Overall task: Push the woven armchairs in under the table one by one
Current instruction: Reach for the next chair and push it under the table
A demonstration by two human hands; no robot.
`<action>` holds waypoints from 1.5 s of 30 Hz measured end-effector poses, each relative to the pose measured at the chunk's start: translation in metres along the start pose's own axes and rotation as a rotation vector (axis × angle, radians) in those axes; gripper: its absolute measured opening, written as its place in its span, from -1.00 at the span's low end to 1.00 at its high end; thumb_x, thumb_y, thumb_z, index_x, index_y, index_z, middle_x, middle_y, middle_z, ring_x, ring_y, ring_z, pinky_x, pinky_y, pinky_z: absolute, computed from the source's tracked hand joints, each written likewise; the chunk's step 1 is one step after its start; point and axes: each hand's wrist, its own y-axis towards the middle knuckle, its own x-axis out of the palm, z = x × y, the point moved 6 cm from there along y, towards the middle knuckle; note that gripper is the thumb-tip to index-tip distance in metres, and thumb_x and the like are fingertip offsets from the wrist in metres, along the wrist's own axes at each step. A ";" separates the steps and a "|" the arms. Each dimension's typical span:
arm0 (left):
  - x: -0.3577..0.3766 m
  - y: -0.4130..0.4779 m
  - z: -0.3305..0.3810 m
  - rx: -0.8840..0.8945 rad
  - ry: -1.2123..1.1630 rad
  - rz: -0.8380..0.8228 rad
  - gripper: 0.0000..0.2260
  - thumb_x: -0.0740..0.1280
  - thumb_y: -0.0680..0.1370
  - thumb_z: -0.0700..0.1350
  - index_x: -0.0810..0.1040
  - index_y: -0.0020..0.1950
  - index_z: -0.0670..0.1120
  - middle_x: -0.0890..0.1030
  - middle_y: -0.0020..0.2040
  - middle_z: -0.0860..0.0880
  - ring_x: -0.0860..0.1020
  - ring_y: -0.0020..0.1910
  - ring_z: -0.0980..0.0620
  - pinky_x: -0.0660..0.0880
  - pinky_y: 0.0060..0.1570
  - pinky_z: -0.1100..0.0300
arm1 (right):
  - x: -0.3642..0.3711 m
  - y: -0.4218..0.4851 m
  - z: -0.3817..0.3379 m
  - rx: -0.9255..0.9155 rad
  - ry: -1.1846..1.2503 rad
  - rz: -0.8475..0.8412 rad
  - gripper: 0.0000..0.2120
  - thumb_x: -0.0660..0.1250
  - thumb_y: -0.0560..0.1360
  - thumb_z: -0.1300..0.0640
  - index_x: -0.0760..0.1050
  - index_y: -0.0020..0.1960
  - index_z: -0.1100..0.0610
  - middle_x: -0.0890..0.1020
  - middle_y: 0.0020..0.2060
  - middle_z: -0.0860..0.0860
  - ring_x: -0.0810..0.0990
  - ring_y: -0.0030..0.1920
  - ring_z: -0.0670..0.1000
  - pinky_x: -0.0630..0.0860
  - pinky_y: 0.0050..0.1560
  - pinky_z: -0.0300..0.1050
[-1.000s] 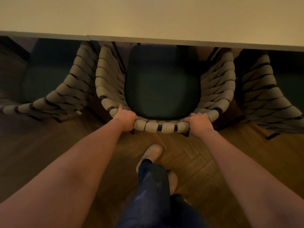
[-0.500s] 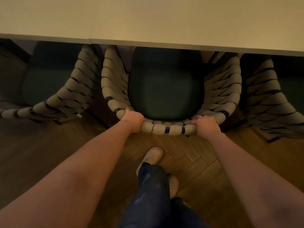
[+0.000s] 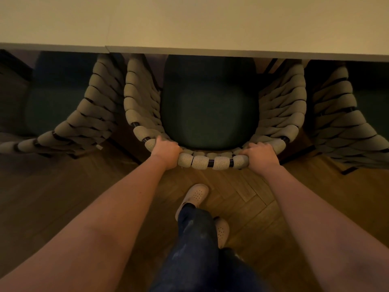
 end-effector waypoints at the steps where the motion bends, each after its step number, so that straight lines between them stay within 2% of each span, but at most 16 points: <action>1: 0.000 -0.001 0.001 -0.008 0.012 -0.001 -0.73 0.26 0.57 -0.02 0.51 0.27 0.07 0.56 0.14 0.01 0.51 0.17 -0.04 0.20 0.39 -0.19 | 0.000 0.000 0.000 0.003 0.003 -0.002 -0.59 0.35 0.52 0.01 0.43 0.35 -0.17 0.54 0.11 -0.01 0.48 0.15 0.07 0.39 0.24 0.06; 7: -0.001 -0.012 0.005 -0.085 0.002 0.020 -0.62 0.32 0.55 -0.06 0.44 0.37 0.04 0.48 0.29 -0.06 0.40 0.35 -0.12 -0.01 0.45 -0.31 | -0.004 -0.005 0.000 0.013 0.011 -0.068 -0.54 0.37 0.52 0.08 0.40 0.40 -0.08 0.49 0.20 0.05 0.41 0.26 0.11 0.33 0.34 0.09; 11: 0.000 -0.027 0.011 -0.136 -0.084 0.119 -0.46 0.36 0.52 -0.05 0.30 0.48 0.00 0.39 0.40 -0.10 0.28 0.45 -0.13 -0.06 0.48 -0.26 | -0.006 -0.015 -0.003 -0.034 -0.010 -0.021 -0.37 0.37 0.51 0.08 0.20 0.51 -0.03 0.41 0.33 0.10 0.30 0.40 0.15 0.19 0.47 0.16; 15: 0.005 -0.056 0.020 -0.177 -0.196 0.210 -0.30 0.32 0.55 -0.05 0.03 0.59 -0.01 0.08 0.58 -0.11 -0.01 0.57 -0.11 -0.11 0.49 -0.23 | -0.010 -0.031 -0.022 -0.113 0.021 0.095 -0.13 0.40 0.47 -0.09 -0.05 0.58 0.02 0.28 0.46 0.13 0.19 0.49 0.15 0.04 0.52 0.20; 17: 0.015 -0.082 0.023 -0.201 -0.275 0.248 -0.30 0.27 0.57 -0.05 -0.07 0.60 0.03 -0.09 0.60 -0.10 -0.13 0.57 -0.11 -0.13 0.49 -0.23 | -0.014 -0.042 -0.054 -0.250 0.011 0.177 -0.12 0.34 0.49 -0.16 -0.11 0.59 0.02 0.23 0.49 0.12 0.14 0.52 0.14 0.01 0.53 0.18; 20: 0.045 -0.124 0.017 -0.280 -0.325 0.257 -0.32 0.21 0.61 -0.05 -0.14 0.59 0.05 -0.20 0.59 -0.10 -0.23 0.56 -0.12 -0.16 0.49 -0.22 | -0.025 -0.052 -0.114 -0.436 0.003 0.219 -0.19 0.28 0.52 -0.17 -0.09 0.59 -0.01 0.17 0.52 0.11 0.07 0.54 0.12 -0.05 0.54 0.16; 26: 0.133 -0.203 -0.035 -0.491 -0.382 0.126 -0.32 0.20 0.61 -0.09 -0.16 0.60 0.03 -0.26 0.57 -0.15 -0.29 0.54 -0.17 -0.23 0.45 -0.22 | -0.045 -0.059 -0.243 -0.674 -0.072 0.221 -0.25 0.27 0.56 -0.06 -0.09 0.58 -0.01 0.12 0.55 0.09 0.02 0.56 0.09 -0.09 0.55 0.09; 28: 0.159 -0.235 -0.067 -0.585 -0.425 0.099 -0.32 0.19 0.61 -0.10 -0.17 0.59 0.02 -0.26 0.57 -0.16 -0.29 0.53 -0.18 -0.23 0.45 -0.23 | -0.054 -0.059 -0.295 -0.762 -0.114 0.213 -0.28 0.23 0.58 -0.05 -0.10 0.58 -0.02 0.10 0.56 0.08 0.00 0.56 0.08 -0.11 0.55 0.07; 34: 0.223 -0.326 -0.179 -0.770 -0.506 0.068 -0.29 0.21 0.60 -0.06 -0.20 0.59 0.03 -0.29 0.56 -0.18 -0.31 0.53 -0.19 -0.24 0.44 -0.24 | -0.089 -0.046 -0.460 -0.875 -0.186 0.225 -0.30 0.21 0.59 -0.01 -0.11 0.59 0.01 0.08 0.56 0.10 -0.01 0.56 0.10 -0.10 0.54 0.06; 42: 0.306 -0.444 -0.326 -1.010 -0.660 0.031 -0.30 0.19 0.61 -0.08 -0.22 0.58 0.00 -0.28 0.56 -0.20 -0.30 0.53 -0.21 -0.23 0.46 -0.24 | -0.135 -0.046 -0.684 -1.065 -0.170 0.253 -0.33 0.27 0.56 0.01 0.04 0.57 0.02 0.13 0.53 0.13 0.06 0.55 0.11 0.00 0.54 0.08; 45: 0.330 -0.467 -0.367 -1.083 -0.714 0.039 -0.29 0.21 0.60 -0.05 -0.20 0.59 0.00 -0.26 0.57 -0.19 -0.28 0.53 -0.20 -0.20 0.47 -0.25 | -0.148 -0.039 -0.744 -1.125 -0.199 0.250 -0.33 0.29 0.55 0.01 0.06 0.57 0.02 0.14 0.53 0.13 0.07 0.54 0.11 0.02 0.54 0.09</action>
